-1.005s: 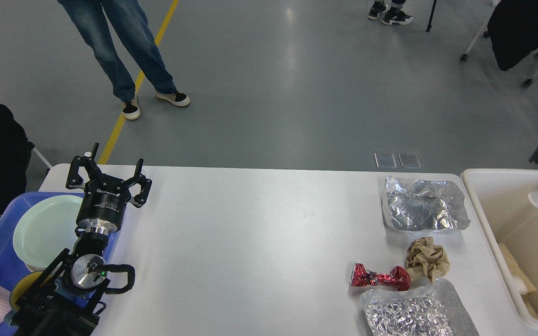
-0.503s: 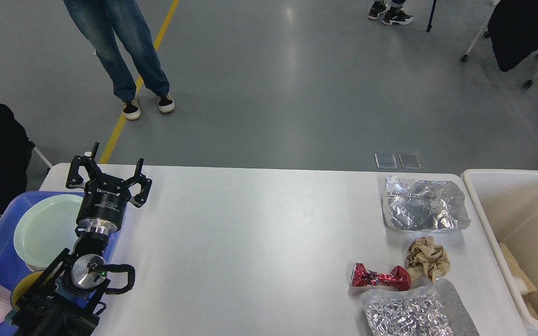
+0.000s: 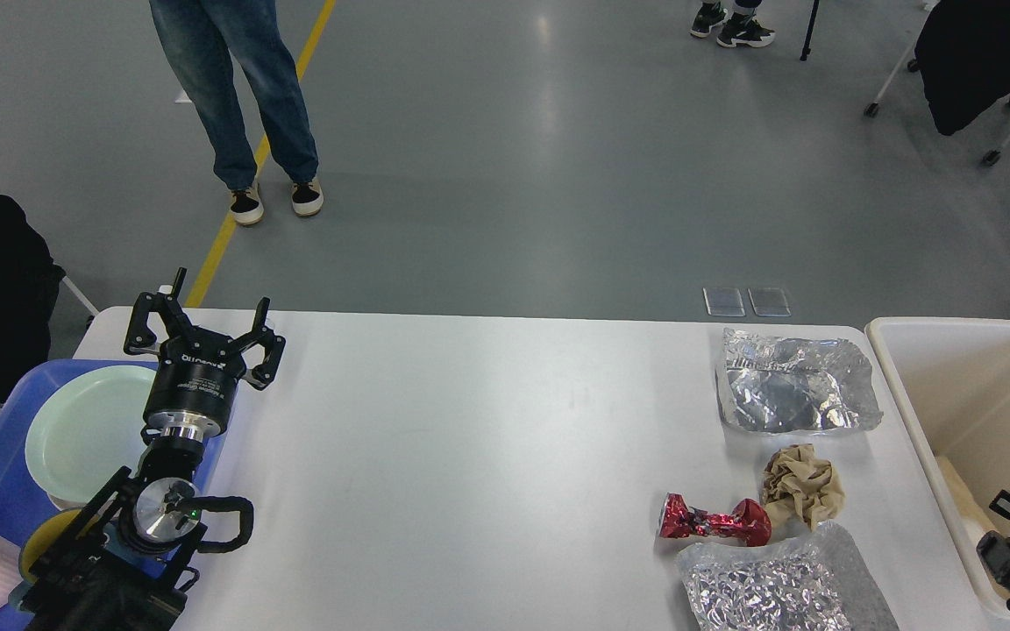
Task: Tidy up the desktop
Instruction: 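Open the right gripper to release the paper cup in the bin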
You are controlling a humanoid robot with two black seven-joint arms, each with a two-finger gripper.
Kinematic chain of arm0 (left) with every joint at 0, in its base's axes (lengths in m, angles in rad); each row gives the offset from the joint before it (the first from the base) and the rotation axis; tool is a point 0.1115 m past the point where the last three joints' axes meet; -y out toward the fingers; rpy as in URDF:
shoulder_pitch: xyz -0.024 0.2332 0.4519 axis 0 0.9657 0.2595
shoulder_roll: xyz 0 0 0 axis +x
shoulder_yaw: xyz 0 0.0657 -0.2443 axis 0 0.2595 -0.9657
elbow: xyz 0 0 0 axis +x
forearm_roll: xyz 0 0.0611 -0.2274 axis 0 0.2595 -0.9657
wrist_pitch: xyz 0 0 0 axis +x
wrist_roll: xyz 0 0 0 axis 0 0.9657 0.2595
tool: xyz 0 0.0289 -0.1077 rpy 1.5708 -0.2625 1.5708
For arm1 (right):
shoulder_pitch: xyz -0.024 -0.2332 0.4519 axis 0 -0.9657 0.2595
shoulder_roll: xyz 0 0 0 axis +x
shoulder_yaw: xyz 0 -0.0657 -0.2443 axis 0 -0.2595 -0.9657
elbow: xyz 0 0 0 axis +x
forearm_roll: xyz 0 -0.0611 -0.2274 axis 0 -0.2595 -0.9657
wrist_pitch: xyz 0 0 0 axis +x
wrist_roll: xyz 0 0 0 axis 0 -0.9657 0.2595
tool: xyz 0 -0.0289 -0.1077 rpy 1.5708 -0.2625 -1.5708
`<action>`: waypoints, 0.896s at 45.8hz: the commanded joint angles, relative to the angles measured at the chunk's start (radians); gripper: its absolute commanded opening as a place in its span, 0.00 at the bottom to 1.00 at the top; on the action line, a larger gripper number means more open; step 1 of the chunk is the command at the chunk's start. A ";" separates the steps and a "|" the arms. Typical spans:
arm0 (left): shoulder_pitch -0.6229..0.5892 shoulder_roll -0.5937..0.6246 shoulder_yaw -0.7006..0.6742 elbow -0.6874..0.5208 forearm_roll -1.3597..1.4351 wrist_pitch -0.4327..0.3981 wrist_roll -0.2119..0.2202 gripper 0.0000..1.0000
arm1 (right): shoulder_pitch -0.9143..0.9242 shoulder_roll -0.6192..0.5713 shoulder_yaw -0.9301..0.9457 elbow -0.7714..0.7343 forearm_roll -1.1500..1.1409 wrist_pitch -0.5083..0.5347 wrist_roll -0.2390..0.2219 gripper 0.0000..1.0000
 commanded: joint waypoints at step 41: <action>-0.001 0.000 0.000 0.000 0.000 0.000 0.000 0.96 | 0.036 0.022 0.005 0.017 -0.001 -0.109 0.001 1.00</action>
